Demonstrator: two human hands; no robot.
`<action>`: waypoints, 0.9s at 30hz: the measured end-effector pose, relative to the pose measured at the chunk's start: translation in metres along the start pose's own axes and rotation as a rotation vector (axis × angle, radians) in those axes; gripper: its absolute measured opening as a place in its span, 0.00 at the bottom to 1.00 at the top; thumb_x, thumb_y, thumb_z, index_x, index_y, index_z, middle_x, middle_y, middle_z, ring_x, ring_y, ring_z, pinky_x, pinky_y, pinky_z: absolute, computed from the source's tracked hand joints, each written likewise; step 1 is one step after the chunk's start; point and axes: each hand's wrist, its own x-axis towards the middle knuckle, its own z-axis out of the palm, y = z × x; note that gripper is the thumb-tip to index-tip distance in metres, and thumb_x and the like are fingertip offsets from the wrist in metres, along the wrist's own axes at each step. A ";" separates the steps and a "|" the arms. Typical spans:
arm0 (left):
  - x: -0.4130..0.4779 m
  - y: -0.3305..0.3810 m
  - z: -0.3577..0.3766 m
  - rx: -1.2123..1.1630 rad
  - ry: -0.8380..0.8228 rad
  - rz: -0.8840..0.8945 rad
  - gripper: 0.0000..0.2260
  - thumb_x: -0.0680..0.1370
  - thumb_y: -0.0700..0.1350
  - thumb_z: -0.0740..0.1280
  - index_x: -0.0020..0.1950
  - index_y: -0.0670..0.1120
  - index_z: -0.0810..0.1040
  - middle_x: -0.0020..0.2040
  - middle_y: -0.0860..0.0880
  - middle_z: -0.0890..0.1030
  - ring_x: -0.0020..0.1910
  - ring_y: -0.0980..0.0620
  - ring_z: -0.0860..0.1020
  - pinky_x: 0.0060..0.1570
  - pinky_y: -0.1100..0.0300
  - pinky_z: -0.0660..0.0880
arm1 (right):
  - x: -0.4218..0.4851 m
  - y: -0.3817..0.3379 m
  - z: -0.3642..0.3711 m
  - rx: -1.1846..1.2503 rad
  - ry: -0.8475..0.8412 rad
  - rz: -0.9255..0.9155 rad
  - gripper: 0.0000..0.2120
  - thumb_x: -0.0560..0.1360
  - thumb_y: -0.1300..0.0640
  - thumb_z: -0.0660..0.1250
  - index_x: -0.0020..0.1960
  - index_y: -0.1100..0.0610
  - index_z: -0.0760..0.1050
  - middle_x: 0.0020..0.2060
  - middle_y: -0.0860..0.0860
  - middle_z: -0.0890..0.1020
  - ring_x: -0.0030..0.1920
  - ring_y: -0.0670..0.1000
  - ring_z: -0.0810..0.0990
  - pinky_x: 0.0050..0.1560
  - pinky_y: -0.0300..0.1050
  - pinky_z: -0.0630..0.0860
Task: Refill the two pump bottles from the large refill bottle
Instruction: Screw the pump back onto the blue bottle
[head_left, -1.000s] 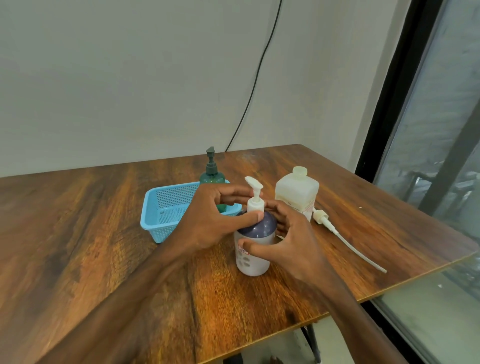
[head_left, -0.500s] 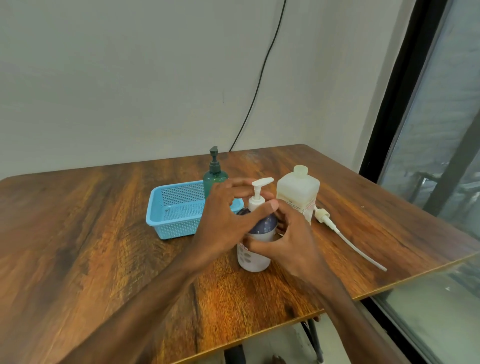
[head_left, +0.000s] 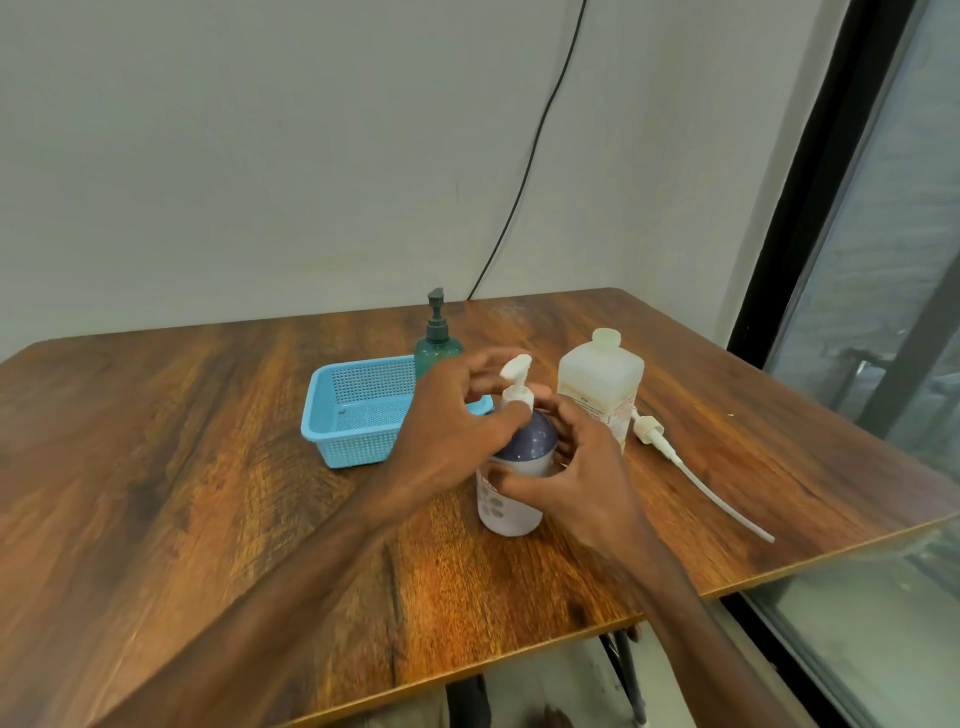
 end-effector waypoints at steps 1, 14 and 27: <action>0.001 0.000 0.004 -0.024 -0.009 -0.002 0.21 0.74 0.44 0.71 0.67 0.54 0.79 0.56 0.55 0.86 0.59 0.59 0.83 0.60 0.51 0.81 | 0.000 0.000 0.000 -0.002 0.004 -0.007 0.36 0.62 0.54 0.83 0.66 0.44 0.72 0.57 0.37 0.81 0.58 0.39 0.80 0.56 0.39 0.80; -0.003 -0.002 0.003 0.059 0.177 0.018 0.23 0.68 0.56 0.81 0.60 0.56 0.79 0.48 0.61 0.84 0.50 0.62 0.82 0.50 0.62 0.79 | 0.000 0.001 -0.002 -0.020 0.012 -0.002 0.33 0.63 0.52 0.83 0.64 0.45 0.73 0.56 0.40 0.81 0.57 0.40 0.80 0.53 0.37 0.80; -0.005 0.000 0.007 0.129 0.137 0.041 0.29 0.67 0.64 0.78 0.63 0.57 0.74 0.50 0.62 0.80 0.51 0.64 0.78 0.51 0.63 0.77 | -0.002 -0.002 -0.003 -0.004 0.005 -0.002 0.33 0.63 0.54 0.83 0.64 0.46 0.73 0.56 0.38 0.81 0.56 0.36 0.79 0.49 0.30 0.77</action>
